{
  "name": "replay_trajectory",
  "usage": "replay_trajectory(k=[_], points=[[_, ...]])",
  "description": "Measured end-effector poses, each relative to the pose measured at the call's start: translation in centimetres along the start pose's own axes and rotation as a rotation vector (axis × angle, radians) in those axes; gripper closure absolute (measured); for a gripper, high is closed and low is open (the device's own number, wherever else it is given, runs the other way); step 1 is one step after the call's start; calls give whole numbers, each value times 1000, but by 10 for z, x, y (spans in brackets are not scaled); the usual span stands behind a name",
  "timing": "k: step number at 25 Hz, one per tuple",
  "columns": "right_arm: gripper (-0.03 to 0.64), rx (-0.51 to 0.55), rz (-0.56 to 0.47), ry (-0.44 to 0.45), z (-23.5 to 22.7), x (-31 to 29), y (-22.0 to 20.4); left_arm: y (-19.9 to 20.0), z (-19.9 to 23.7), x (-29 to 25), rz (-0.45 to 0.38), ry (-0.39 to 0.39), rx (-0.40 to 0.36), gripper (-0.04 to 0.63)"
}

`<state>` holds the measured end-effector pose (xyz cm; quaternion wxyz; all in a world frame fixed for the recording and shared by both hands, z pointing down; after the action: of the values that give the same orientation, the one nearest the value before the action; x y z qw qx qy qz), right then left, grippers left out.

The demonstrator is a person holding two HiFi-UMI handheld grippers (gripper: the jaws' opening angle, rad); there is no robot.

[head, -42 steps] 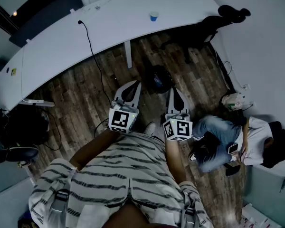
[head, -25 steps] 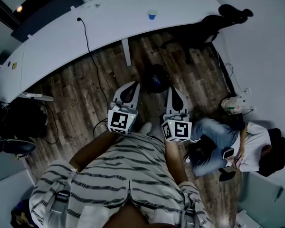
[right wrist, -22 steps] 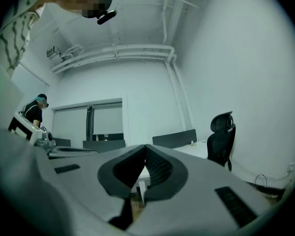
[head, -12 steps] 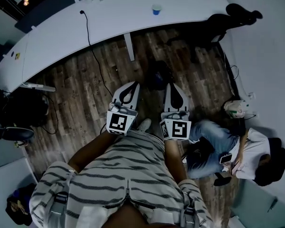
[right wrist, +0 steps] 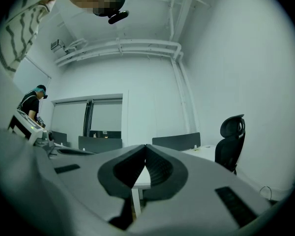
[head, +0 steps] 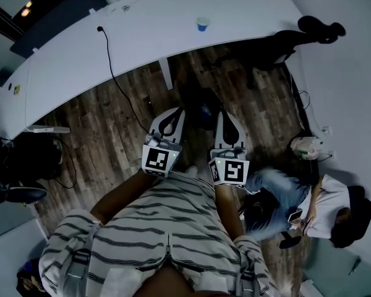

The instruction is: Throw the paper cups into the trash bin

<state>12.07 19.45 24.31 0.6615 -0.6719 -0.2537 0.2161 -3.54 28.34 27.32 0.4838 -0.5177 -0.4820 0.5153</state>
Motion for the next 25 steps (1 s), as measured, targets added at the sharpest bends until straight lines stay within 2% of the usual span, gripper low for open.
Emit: replay_trajectory(k=[13,25], points=[[606,22,22,-118,3,-150,8,23,124,-118,0,-127,17,570],[606,22,39,-242,5,-217,7,22,176,-181,24,-267,33,571]])
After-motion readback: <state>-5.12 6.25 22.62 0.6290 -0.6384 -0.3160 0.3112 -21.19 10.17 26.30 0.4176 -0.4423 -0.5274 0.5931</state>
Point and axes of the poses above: the fingertips, and each gripper's own axes: x backward along the fingers, z to its left, y out of its top, the point moved 8 cm from there along x, backward along the fingers, and after that the axes turned 2 degrees about -y, right-handed, at the moved point
